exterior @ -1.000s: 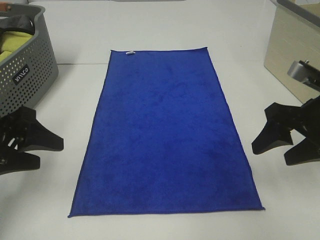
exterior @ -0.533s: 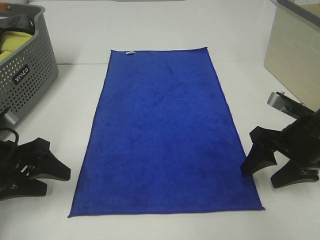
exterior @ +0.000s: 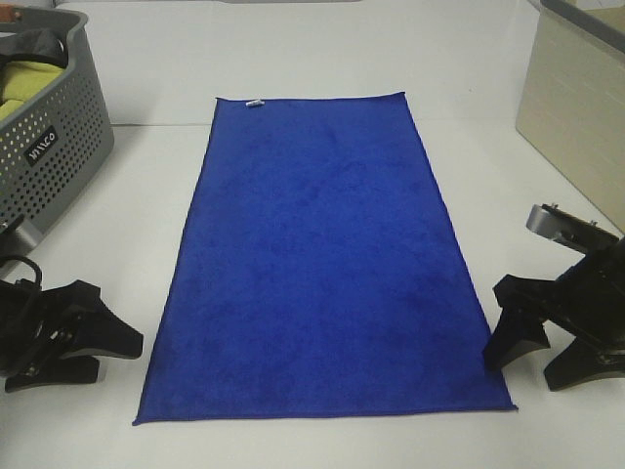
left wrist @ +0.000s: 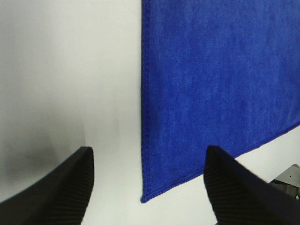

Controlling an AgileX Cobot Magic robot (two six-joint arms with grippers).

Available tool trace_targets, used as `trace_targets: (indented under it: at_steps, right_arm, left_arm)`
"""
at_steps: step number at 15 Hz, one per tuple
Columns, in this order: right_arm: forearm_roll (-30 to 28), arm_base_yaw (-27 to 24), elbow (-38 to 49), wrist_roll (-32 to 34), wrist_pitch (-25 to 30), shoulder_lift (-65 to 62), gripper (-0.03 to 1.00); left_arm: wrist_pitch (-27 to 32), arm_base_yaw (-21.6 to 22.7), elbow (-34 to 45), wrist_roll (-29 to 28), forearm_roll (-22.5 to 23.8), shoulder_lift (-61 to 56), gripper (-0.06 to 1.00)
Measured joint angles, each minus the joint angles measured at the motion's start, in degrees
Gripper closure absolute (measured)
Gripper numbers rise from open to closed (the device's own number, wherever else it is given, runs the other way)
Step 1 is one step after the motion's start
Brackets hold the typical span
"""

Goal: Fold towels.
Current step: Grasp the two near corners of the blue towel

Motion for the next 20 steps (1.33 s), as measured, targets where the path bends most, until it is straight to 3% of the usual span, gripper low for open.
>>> trace_targets:
  at_steps: [6, 10, 13, 14, 16, 18, 20]
  right_arm:
    - [4.07, 0.0, 0.4, -1.26, -0.34, 1.32, 0.28]
    - [12.66, 0.0, 0.06, -6.3, 2.46, 4.76, 0.29]
    - [17.3, 1.55, 0.06, -9.57, 3.44, 6.25, 0.29]
    - [18.56, 3.55, 0.06, -9.63, 3.09, 6.59, 0.29]
    - [22.57, 7.05, 0.0, -9.63, 2.81, 7.79, 0.3]
    - [22.69, 7.1, 0.0, -9.28, 2.46, 8.14, 0.38]
    - [20.17, 7.1, 0.0, -6.88, 0.97, 8.42, 0.57]
  left_arm:
    - [-0.52, -0.57, 0.52, 5.16, -5.04, 0.0, 0.3]
    - [-8.14, -8.59, 0.52, 6.42, -9.68, 0.0, 0.3]
    - [-10.43, -11.57, 0.46, 6.65, -14.5, 0.11, 0.35]
    - [-10.14, -11.75, -0.06, 7.05, -15.3, 0.8, 0.37]
    - [-3.9, -11.75, -2.01, 7.16, -16.39, 5.27, 0.39]
    - [1.78, -11.75, -3.38, 7.1, -16.84, 9.05, 0.43]
    - [1.89, -11.75, -3.55, 7.1, -16.16, 10.14, 0.61]
